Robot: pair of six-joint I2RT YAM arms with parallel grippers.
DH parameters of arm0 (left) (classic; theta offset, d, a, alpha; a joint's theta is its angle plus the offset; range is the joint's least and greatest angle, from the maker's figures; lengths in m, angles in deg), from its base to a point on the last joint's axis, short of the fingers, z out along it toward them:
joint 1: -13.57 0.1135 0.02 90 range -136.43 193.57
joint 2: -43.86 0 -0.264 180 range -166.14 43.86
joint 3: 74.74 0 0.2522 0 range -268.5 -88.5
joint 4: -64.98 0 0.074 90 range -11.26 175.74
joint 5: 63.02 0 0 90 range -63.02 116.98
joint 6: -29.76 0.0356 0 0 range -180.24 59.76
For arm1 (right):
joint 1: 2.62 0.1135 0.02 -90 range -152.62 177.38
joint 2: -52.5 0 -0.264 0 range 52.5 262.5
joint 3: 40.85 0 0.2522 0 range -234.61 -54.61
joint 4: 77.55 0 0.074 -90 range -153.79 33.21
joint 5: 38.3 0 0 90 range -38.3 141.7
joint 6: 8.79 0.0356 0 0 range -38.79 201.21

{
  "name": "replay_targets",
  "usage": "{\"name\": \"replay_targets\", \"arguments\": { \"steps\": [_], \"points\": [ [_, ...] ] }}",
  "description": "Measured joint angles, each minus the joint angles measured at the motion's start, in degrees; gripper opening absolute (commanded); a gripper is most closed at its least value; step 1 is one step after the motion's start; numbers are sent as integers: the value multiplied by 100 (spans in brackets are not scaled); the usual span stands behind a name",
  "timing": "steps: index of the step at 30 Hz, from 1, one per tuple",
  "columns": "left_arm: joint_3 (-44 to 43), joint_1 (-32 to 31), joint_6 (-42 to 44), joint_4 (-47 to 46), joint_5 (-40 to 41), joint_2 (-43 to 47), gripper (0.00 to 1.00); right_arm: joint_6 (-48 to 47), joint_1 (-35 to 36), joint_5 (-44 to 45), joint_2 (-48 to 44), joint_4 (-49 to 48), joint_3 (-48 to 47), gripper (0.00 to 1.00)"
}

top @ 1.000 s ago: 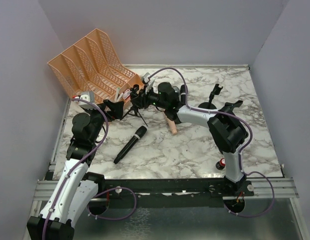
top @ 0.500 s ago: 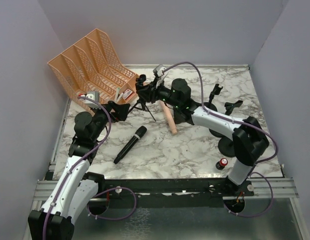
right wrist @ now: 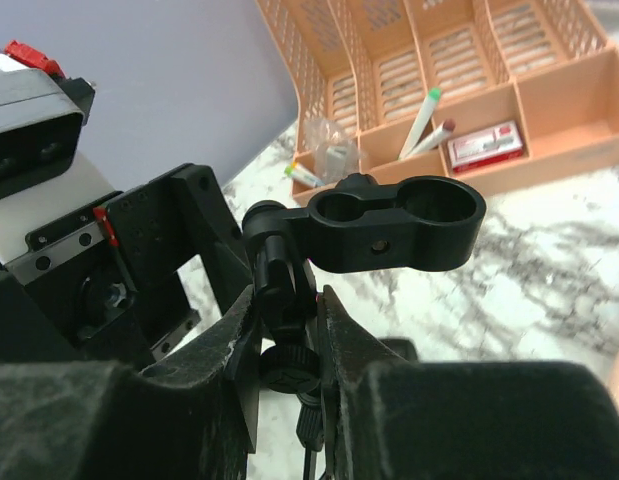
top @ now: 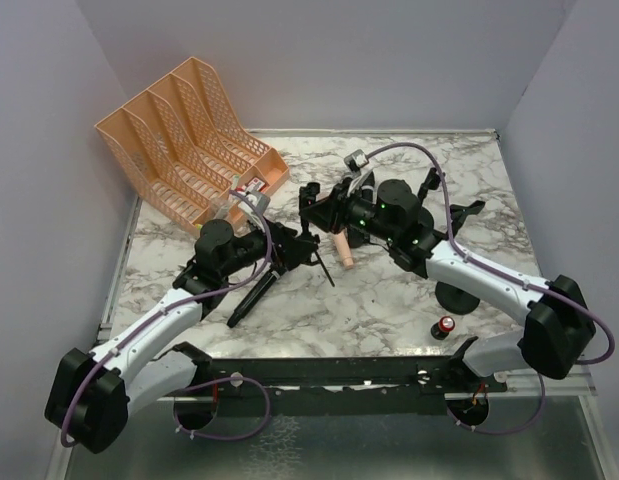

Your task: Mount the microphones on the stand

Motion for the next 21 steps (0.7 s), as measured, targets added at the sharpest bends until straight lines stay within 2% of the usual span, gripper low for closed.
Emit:
{"name": "replay_targets", "arguments": {
  "steps": [4, 8, 17, 21],
  "points": [
    [15, -402, 94, -385, -24, -192, 75, 496, 0, -20, -343, 275, 304, 21],
    [44, -466, 155, -787, -52, -275, 58, 787, 0, -55, -577, 415, 483, 21],
    [109, -546, 197, -949, -212, -385, 52, 1110, 0, -68, -922, 695, 503, 22],
    [109, -584, 201, -981, -348, -472, 42, 1178, 0, -125, -922, 743, 505, 22]
  ]
}}
